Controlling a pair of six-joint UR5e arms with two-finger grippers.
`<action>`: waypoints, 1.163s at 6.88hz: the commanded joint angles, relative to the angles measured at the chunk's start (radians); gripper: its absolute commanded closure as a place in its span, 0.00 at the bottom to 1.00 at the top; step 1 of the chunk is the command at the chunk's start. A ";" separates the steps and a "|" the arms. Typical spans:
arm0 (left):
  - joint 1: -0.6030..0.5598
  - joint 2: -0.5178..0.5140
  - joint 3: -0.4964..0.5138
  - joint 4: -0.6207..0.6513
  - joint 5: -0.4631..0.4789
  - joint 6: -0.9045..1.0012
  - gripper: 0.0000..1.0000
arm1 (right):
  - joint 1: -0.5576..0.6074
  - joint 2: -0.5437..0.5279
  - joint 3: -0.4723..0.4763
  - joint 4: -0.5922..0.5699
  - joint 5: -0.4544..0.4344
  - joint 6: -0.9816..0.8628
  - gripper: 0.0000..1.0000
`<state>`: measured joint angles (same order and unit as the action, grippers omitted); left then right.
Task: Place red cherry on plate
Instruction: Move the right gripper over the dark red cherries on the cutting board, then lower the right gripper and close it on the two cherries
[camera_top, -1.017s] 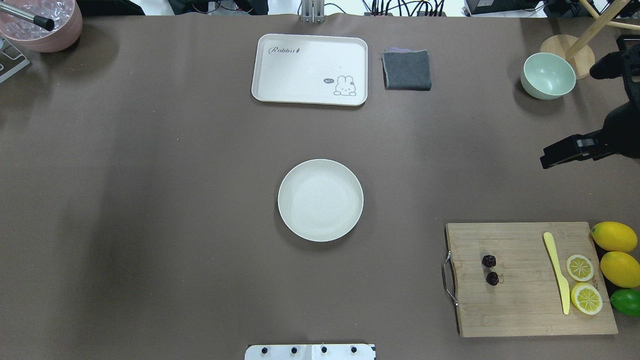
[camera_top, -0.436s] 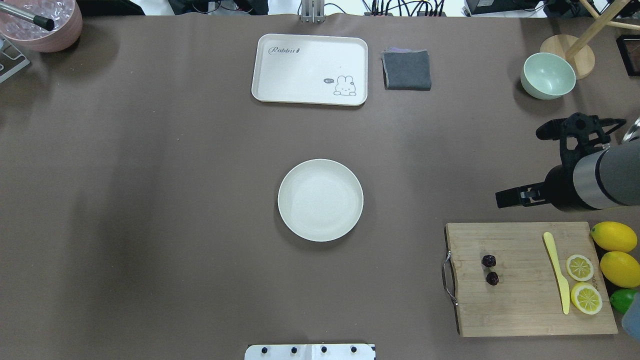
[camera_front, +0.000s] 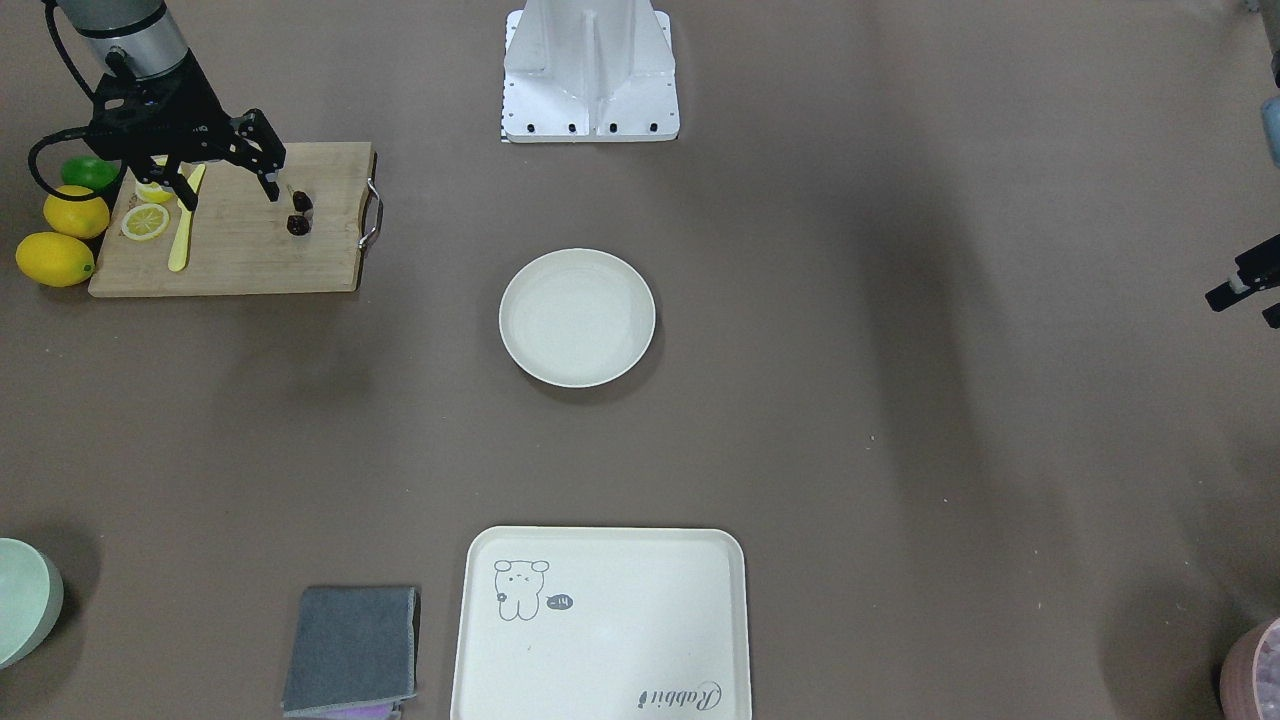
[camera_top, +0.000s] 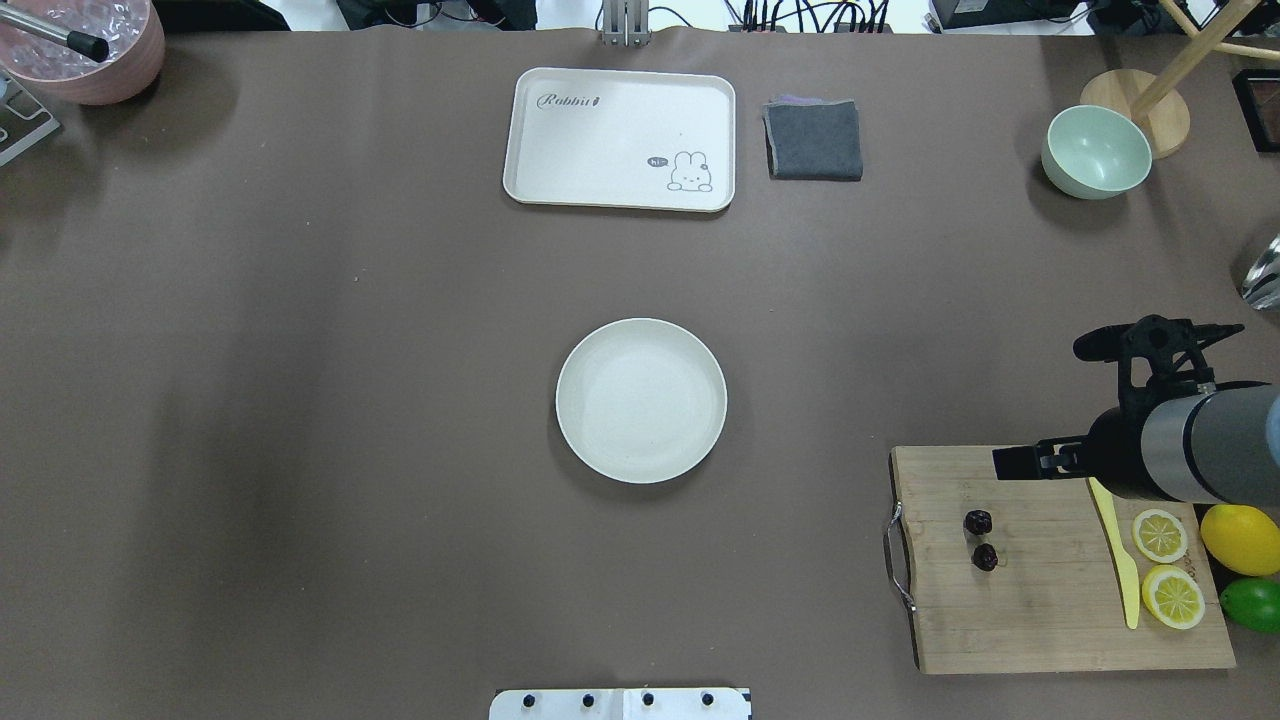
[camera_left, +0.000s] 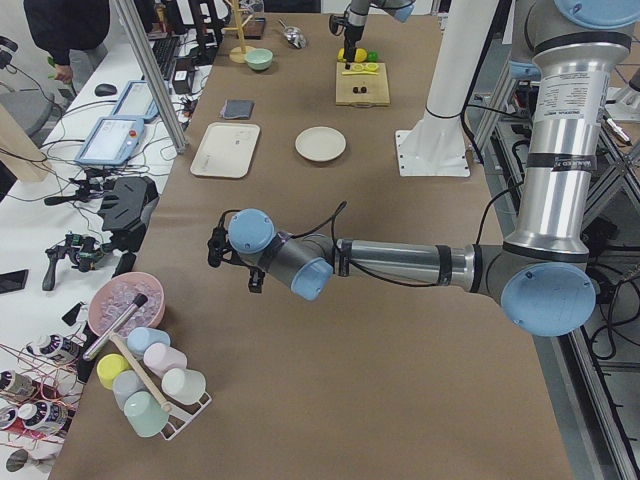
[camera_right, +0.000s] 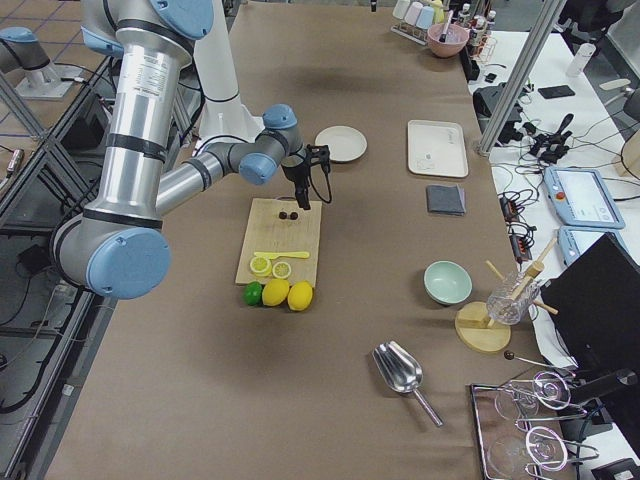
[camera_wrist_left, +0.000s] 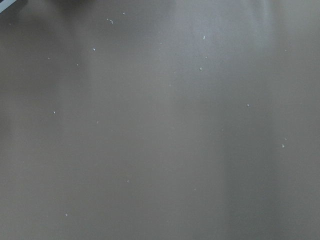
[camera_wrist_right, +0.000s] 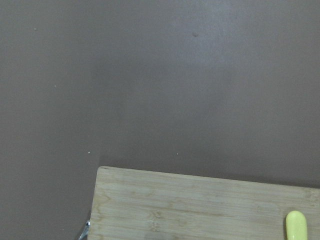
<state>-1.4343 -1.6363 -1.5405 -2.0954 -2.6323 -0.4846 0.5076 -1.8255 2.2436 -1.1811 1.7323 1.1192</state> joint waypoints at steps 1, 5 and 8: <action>0.000 -0.007 0.000 0.000 0.001 0.000 0.01 | -0.156 -0.020 -0.039 0.049 -0.140 0.106 0.07; 0.000 -0.025 0.007 0.002 0.001 -0.005 0.01 | -0.234 -0.025 -0.091 0.101 -0.210 0.154 0.27; 0.000 -0.028 0.002 0.000 0.003 -0.037 0.01 | -0.250 -0.029 -0.200 0.250 -0.237 0.156 0.66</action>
<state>-1.4343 -1.6643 -1.5363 -2.0942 -2.6298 -0.5116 0.2621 -1.8539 2.0780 -0.9790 1.5034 1.2739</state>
